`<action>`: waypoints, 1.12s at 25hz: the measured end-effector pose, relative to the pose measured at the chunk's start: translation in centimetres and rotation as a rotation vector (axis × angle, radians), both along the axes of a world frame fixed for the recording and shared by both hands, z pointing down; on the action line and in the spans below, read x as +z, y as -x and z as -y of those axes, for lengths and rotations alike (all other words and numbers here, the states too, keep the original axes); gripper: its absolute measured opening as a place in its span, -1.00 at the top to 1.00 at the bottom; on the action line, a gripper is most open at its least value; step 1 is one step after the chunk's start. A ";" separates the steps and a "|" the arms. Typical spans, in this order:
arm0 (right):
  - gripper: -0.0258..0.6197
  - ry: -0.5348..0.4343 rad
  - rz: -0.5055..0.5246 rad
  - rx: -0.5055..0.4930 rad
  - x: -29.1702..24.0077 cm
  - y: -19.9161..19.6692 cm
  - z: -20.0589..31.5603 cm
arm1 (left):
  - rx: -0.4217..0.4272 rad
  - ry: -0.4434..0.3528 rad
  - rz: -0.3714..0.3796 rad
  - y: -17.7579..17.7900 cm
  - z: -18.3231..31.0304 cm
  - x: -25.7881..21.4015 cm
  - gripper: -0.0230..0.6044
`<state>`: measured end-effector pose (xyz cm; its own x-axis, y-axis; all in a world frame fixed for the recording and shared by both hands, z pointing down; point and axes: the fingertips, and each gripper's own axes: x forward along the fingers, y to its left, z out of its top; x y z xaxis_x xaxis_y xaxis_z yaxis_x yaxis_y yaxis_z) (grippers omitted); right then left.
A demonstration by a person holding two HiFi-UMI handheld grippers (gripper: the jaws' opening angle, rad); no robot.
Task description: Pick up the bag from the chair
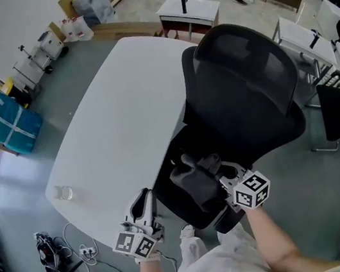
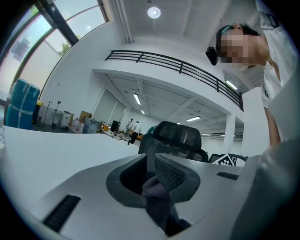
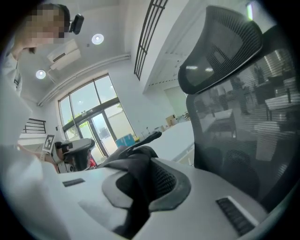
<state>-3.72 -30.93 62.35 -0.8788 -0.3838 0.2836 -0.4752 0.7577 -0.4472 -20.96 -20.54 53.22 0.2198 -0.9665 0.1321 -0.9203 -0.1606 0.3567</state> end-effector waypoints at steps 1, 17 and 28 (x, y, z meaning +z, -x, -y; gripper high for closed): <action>0.82 -0.009 0.011 0.010 -0.9 -0.1 0.2 | -0.004 -0.005 0.002 0.2 -0.2 -0.3 0.75; 0.82 -0.169 0.145 0.117 -13.7 -3.5 1.7 | -0.026 -0.118 0.054 1.9 -1.1 -6.6 0.75; 0.82 -0.271 0.171 0.147 -19.3 -5.9 1.3 | -0.013 -0.211 0.082 2.5 0.0 -11.4 0.75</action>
<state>2.16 -32.27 43.09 -0.8346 -0.5508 0.0074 -0.5235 0.7889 -0.3220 -23.45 -20.50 41.86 0.2038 -0.9774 -0.0567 -0.9474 -0.2115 0.2401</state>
